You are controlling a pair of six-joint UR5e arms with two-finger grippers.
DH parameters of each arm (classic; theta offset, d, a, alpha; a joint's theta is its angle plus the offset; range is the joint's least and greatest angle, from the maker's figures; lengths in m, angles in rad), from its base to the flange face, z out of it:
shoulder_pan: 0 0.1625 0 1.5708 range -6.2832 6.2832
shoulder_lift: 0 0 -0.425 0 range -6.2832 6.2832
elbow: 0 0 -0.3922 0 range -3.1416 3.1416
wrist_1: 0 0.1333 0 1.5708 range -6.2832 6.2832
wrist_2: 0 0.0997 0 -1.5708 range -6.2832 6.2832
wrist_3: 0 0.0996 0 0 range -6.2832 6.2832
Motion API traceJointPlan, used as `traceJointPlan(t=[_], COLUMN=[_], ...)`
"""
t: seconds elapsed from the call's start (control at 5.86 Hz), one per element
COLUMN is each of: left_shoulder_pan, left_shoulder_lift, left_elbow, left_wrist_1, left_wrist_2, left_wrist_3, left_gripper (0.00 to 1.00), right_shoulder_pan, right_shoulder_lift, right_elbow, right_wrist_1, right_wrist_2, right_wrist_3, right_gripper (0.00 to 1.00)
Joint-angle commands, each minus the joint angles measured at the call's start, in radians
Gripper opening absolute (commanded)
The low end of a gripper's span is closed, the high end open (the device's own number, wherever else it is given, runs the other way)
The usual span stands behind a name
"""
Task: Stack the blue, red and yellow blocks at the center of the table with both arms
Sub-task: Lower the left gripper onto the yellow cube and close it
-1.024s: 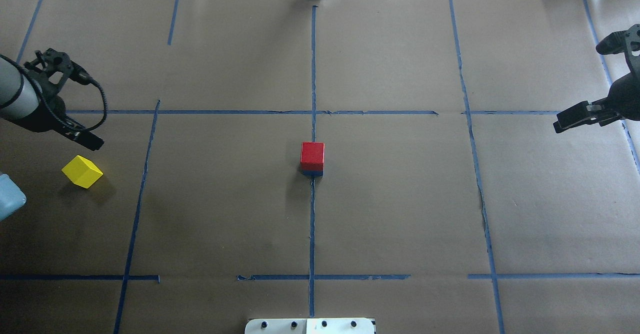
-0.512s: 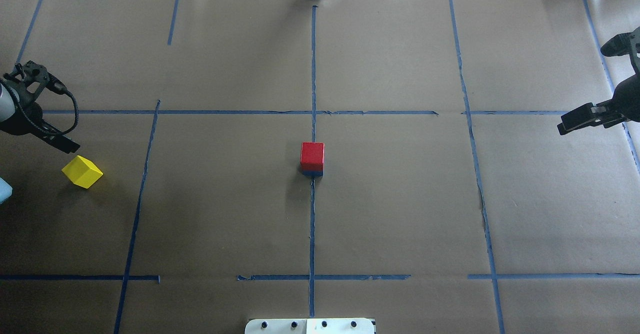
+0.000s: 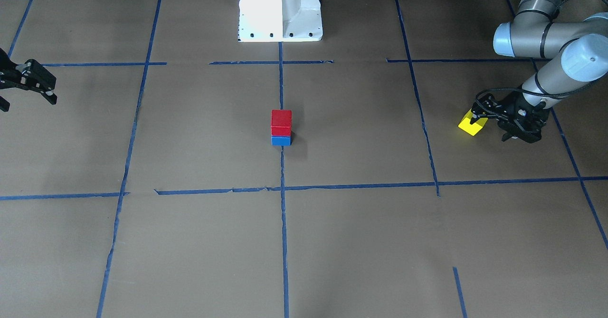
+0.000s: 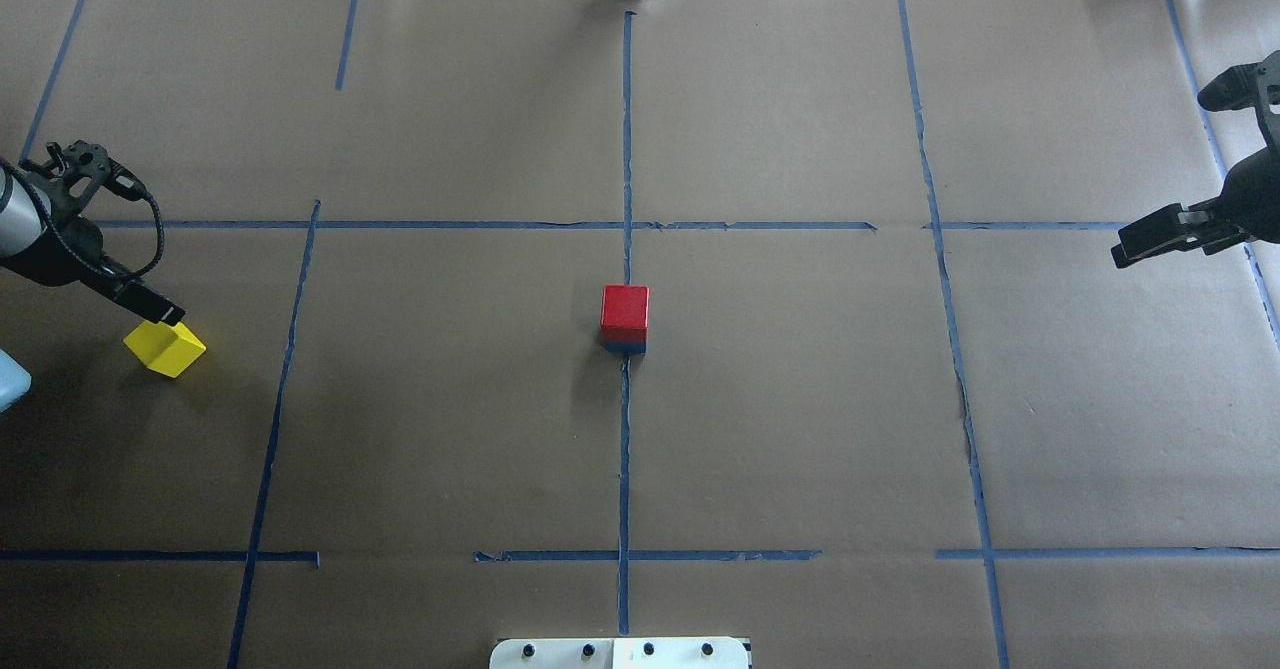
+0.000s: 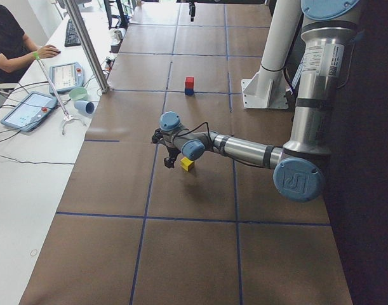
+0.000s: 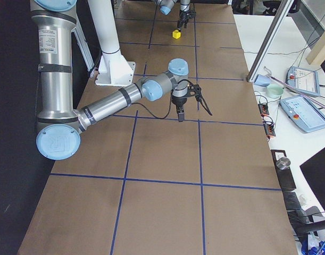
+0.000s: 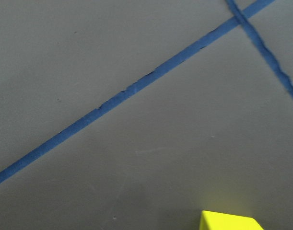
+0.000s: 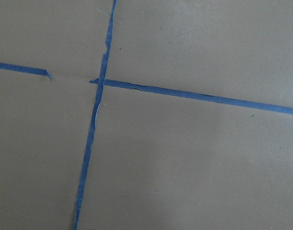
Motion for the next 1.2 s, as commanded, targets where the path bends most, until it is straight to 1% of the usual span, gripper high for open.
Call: traceJointPlan(t=[0.0,0.17,0.51,0.68,0.85,1.02], left_shoulder_pan=[0.007,0.051,0.073,0.073,0.073,0.075], left_shoulder_lift=[0.007,0.005,0.007,0.01,0.013,0.013], left_elbow=[0.001,0.01,0.011,0.005,0.007,0.005], left_wrist_1=[-0.002,0.0,-0.002,-0.006,-0.009,-0.008], left_wrist_2=[-0.015,-0.009,0.006,0.072,0.095,0.129], left_wrist_3=[-0.002,-0.025,-0.041,-0.036,-0.036,-0.039], left_gripper=[1.0,1.0,1.0,0.99,0.56,0.17], right_shoulder_pan=[0.0,0.0,0.0,0.0,0.0,0.0], right_shoulder_lift=[0.0,0.0,0.0,0.0,0.0,0.0], right_elbow=[0.002,0.002,0.005,0.005,0.002,-0.003], right_wrist_1=[0.0,0.0,0.0,0.0,0.0,0.0], right_wrist_2=[0.0,0.001,0.003,0.003,0.003,0.003], right_wrist_3=[0.002,0.002,0.002,0.004,0.002,0.001], right_gripper=[1.0,1.0,1.0,1.0,1.0,1.0])
